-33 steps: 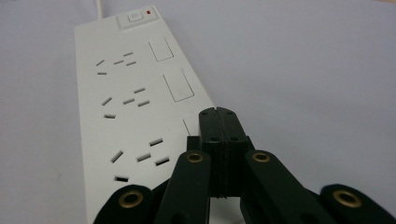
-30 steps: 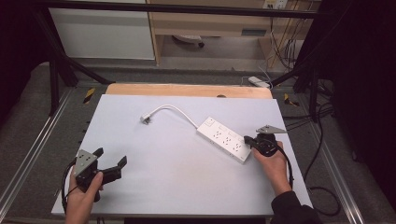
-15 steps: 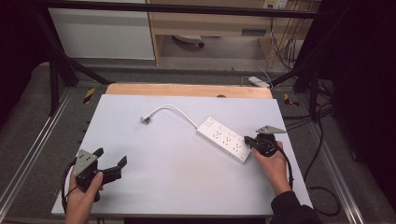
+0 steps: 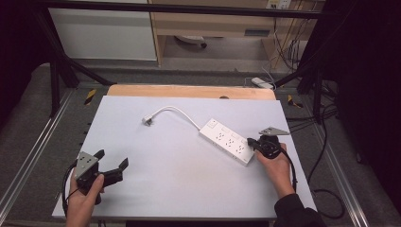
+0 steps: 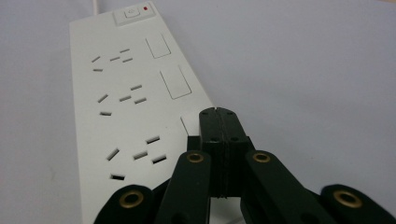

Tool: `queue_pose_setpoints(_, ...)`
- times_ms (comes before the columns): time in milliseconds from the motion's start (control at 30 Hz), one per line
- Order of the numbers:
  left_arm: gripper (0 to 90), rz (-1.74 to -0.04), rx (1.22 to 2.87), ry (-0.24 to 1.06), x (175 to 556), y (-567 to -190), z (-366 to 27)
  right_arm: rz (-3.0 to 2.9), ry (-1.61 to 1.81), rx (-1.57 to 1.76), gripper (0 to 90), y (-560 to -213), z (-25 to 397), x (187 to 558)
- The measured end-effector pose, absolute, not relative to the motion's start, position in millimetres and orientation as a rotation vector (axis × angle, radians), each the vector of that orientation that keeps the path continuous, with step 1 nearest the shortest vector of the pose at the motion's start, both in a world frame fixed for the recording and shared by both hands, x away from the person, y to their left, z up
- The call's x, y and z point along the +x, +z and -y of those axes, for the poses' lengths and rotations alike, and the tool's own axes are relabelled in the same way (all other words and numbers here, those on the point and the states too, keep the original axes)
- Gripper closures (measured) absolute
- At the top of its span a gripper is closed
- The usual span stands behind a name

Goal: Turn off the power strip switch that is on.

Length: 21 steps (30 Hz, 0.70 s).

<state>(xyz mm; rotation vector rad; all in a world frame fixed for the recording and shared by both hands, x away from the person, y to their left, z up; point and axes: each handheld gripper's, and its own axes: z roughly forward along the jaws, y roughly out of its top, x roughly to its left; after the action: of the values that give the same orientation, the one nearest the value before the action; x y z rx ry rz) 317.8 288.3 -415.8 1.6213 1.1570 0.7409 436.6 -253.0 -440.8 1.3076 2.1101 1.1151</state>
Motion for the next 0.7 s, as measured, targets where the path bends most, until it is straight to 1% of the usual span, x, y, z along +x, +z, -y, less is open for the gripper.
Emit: queue_pose_setpoints(700,5.8,-1.148,1.628,0.741,317.1,-415.3,-287.9,-2.092,1.169,1.262,90.0,-436.3,247.3,437.3)
